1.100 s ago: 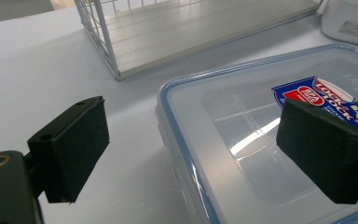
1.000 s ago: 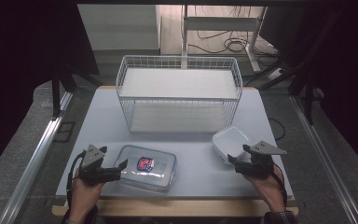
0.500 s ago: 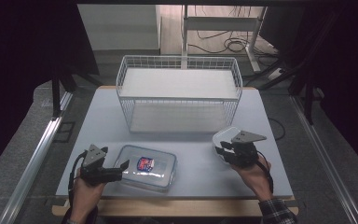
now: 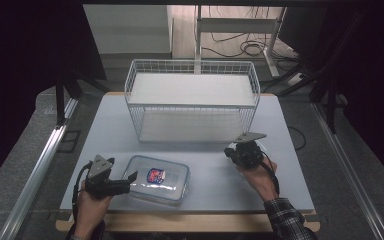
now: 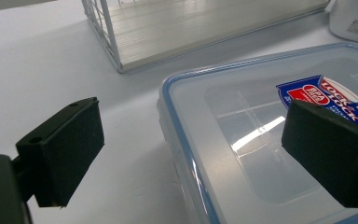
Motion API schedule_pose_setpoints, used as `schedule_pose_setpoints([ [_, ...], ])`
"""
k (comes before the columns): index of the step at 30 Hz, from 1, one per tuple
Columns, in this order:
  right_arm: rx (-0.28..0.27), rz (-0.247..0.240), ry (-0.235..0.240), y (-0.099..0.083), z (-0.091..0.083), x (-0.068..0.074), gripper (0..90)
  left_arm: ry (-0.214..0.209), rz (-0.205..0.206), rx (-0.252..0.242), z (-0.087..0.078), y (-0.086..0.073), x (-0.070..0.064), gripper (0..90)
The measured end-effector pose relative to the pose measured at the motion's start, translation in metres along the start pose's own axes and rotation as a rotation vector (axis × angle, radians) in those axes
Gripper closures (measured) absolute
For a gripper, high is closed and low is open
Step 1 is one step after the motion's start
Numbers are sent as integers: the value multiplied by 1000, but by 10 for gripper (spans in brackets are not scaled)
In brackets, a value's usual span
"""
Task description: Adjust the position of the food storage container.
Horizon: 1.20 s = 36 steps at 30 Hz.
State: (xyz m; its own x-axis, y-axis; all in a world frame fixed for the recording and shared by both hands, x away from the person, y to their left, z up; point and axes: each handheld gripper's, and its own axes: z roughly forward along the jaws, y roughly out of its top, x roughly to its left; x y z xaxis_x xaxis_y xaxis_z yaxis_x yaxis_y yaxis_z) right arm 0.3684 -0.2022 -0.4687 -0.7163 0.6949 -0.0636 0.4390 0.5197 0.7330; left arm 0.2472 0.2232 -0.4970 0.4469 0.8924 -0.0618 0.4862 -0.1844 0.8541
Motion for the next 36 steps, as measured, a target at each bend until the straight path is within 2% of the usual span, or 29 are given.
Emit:
schedule_pose_setpoints([
  [4, 0, 3, 9, 0, 3, -1, 888, 3, 4, 2, 0, 0, 0, 55],
  [6, 1, -8, -4, 3, 5, -2, 888, 4, 7, 4, 0, 0, 0, 55],
  [16, -14, 27, -28, 5, 8, -12, 893, 12, 6, 18, 1, -1, 0, 56],
  [20, -5, 27, -67, 4, 7, -16, 893, 12, 8, 20, 1, -1, 0, 57],
  [25, -1, 48, -90, 2, 4, -22, 894, 11, 7, 23, 2, -1, 0, 58],
  [26, 2, 57, -108, 1, 2, -26, 894, 12, 7, 25, 2, -1, 0, 58],
  [27, 2, 57, -108, 1, 2, -26, 894, 12, 7, 25, 2, -1, 0, 58],
  [30, -10, 80, -128, -4, -3, -37, 893, 10, 8, 24, 1, -1, 0, 58],
  [32, -10, 80, -132, -4, -4, -39, 894, 9, 7, 25, 2, -1, 0, 58],
  [34, -15, 97, -166, -8, -11, -46, 893, 9, 7, 26, 1, -1, 0, 59],
  [35, -15, 97, -166, -8, -11, -46, 893, 9, 7, 26, 1, -1, 0, 59],
  [36, 8, 95, -205, -11, -14, -51, 892, 8, 6, 26, 1, -1, 0, 59],
])
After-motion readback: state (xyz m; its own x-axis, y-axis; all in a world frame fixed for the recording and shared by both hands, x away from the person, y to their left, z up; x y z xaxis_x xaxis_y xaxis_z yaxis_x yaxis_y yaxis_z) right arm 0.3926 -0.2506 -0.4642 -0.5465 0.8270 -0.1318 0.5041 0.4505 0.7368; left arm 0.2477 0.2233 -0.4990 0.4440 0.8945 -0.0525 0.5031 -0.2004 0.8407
